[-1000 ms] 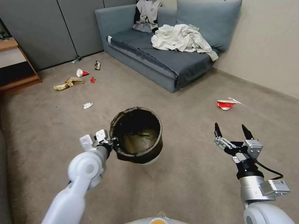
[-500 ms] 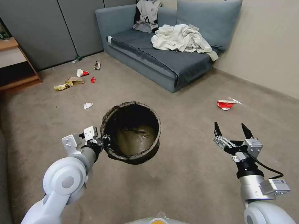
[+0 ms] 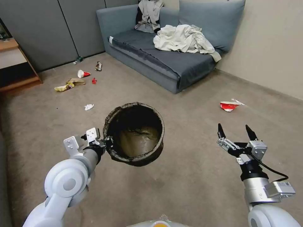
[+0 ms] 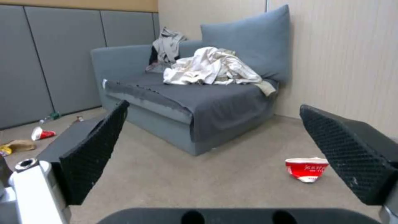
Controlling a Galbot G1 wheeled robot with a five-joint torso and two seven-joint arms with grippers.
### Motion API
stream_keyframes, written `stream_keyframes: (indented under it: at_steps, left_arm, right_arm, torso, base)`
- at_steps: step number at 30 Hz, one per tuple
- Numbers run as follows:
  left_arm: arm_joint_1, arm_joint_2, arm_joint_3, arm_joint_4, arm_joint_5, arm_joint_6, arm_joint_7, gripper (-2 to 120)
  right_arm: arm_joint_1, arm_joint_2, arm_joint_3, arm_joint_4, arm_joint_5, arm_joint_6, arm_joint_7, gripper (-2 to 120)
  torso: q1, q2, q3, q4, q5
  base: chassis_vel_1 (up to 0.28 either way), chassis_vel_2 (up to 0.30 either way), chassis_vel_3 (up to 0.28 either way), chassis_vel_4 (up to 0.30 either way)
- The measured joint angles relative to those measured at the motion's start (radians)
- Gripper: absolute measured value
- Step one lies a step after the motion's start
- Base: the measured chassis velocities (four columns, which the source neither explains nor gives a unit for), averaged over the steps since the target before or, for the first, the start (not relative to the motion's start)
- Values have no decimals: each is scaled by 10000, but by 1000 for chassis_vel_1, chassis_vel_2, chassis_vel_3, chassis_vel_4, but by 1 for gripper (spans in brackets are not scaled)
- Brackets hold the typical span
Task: Pick up the trash can from the floor.
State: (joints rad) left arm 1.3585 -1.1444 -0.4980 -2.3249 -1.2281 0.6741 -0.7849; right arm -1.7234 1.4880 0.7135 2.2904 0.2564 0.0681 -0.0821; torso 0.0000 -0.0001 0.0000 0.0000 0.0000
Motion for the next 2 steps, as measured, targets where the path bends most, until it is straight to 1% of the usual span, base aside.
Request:
stream_keyframes:
  at_steps: [2]
  left_arm:
    - [0,-2,0,0,0,0,0,1]
  right_arm:
    - [-2,0,0,0,-1,0,-2,100]
  torso:
    - [0,0,0,0,0]
  base:
    - [0,0,0,0]
